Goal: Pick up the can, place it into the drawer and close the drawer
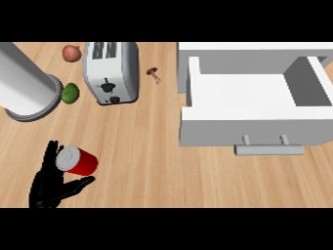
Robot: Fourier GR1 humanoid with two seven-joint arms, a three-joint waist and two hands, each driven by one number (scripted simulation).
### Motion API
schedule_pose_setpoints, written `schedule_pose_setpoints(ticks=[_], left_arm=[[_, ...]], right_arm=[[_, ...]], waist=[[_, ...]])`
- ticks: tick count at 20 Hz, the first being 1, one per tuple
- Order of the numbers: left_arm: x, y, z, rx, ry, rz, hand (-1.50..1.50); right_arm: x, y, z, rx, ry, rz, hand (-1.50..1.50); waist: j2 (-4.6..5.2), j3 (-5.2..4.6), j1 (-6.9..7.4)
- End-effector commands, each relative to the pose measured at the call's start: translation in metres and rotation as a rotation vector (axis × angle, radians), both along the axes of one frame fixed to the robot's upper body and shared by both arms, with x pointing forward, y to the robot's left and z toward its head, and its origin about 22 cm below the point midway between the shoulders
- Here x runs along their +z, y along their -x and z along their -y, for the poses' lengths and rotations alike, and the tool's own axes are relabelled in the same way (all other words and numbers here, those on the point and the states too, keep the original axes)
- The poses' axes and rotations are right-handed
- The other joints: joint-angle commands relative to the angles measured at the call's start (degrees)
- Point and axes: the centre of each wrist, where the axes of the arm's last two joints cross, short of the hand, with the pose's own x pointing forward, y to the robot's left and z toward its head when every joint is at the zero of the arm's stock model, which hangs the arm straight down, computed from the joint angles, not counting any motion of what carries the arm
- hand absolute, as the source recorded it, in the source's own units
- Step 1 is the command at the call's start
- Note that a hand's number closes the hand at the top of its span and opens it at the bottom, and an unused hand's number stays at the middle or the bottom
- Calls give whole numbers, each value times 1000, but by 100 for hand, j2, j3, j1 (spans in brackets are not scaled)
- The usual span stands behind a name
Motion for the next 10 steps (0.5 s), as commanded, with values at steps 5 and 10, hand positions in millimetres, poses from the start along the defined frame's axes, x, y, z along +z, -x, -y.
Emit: schedule_pose_setpoints(ticks=[5,10], left_arm=[[-6,-29,7,-24,79,33,150],[9,-32,18,-124,143,60,150]], right_arm=[[6,-3,-3,10,-11,7,-150],[12,14,-2,5,-14,-8,-150]], waist=[[3,-2,-6],[-9,1,1]])
